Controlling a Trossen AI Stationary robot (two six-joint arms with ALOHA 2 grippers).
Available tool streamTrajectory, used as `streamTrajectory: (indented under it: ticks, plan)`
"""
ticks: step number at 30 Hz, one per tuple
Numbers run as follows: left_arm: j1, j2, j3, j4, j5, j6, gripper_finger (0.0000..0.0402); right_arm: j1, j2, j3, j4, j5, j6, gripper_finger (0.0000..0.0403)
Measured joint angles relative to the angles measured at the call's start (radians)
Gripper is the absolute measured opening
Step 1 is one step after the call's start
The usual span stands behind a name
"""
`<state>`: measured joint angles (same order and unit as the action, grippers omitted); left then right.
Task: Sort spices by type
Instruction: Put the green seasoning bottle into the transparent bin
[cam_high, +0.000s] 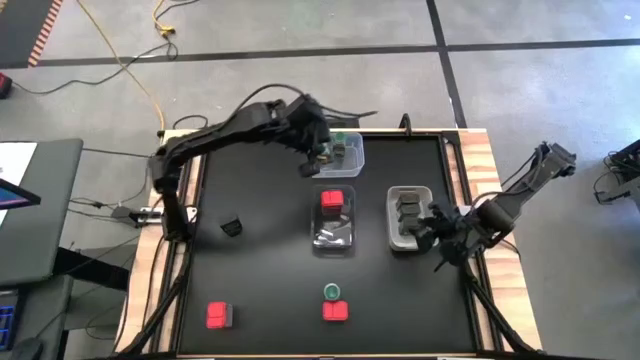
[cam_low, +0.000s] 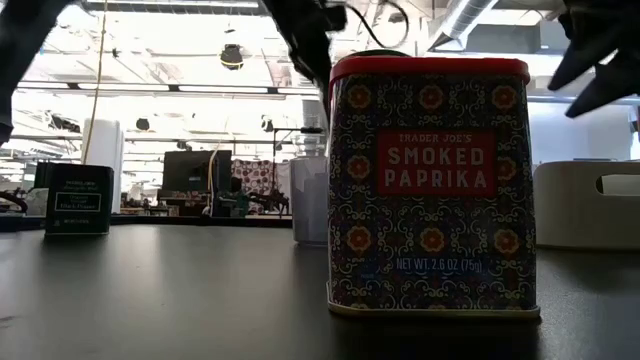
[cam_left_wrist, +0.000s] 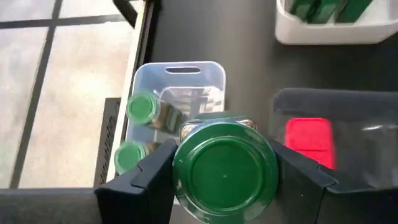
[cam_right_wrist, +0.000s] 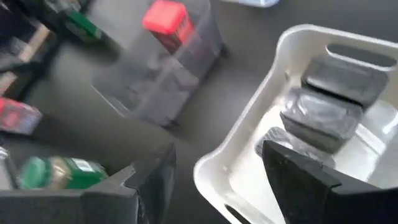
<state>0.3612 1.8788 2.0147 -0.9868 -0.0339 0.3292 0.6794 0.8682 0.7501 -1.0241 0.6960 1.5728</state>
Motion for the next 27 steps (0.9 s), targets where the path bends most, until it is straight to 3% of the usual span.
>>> streamTrajectory:
  ticks: [10,27]
  plan:
    - [0.062,0.195,0.037,-0.004,0.012,0.153,0.0207,-0.001,-0.123,0.000,0.029,0.151,-0.028,0.0265]
    - [0.124,0.272,-0.008,0.005,0.035,0.197,0.0208,-0.068,-0.138,0.000,0.002,0.170,-0.036,0.0265]
